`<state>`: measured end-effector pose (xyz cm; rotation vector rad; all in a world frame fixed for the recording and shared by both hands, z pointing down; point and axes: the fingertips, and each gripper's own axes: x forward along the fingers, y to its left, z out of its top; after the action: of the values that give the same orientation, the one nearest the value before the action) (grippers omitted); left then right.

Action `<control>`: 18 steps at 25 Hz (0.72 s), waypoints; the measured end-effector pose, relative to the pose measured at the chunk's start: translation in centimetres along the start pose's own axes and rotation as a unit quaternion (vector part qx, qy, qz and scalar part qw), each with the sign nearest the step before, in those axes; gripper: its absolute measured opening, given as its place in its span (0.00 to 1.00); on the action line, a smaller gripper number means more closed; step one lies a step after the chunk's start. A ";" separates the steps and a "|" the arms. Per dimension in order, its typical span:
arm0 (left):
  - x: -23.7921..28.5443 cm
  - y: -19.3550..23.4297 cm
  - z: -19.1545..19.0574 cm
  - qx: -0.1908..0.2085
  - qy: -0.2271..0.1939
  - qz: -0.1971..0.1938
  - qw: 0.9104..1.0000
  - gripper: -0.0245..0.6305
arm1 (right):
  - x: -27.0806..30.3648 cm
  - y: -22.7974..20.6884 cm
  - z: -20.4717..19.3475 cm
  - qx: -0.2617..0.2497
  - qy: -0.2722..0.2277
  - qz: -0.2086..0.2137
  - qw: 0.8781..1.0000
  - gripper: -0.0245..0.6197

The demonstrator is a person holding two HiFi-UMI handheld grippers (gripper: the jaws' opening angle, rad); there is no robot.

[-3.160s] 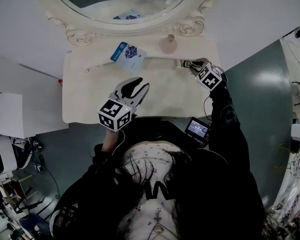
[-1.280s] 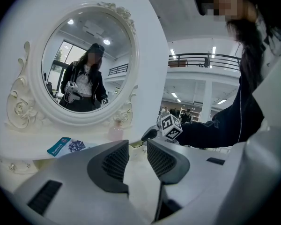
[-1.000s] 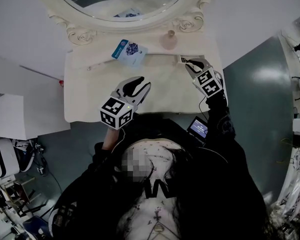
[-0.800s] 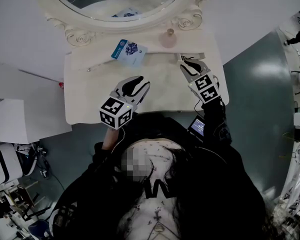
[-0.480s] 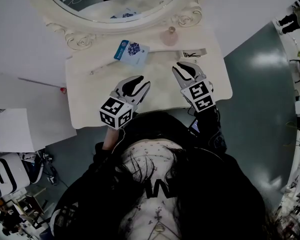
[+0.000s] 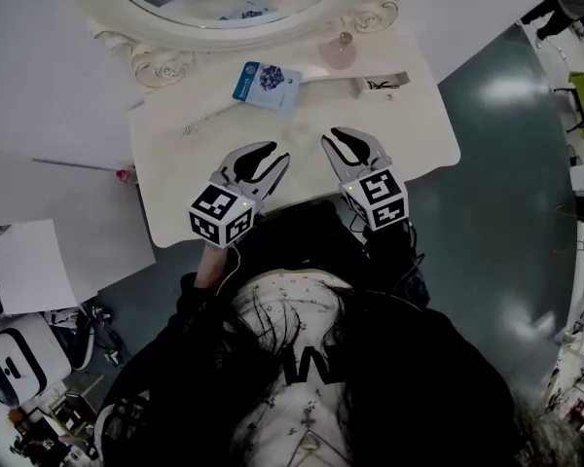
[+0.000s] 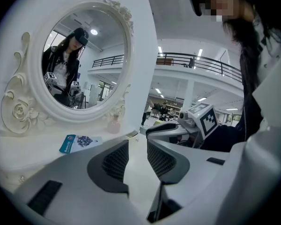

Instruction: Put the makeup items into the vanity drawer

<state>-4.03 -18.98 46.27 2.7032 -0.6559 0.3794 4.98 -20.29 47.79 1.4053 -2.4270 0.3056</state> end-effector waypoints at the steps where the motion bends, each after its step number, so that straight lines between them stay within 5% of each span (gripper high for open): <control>1: -0.4 -0.1 -0.2 0.002 0.001 -0.008 1.000 0.22 | -0.2 0.7 -0.1 0.004 -0.001 -0.006 1.000 0.16; 18: -2.8 -4.2 -3.4 0.000 0.014 -0.106 0.994 0.22 | -6.2 7.1 -3.1 0.057 0.015 -0.093 0.994 0.10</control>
<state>-5.06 -13.11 47.34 2.7278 -0.3544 0.3630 2.20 -10.74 48.14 1.6485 -2.2660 0.4218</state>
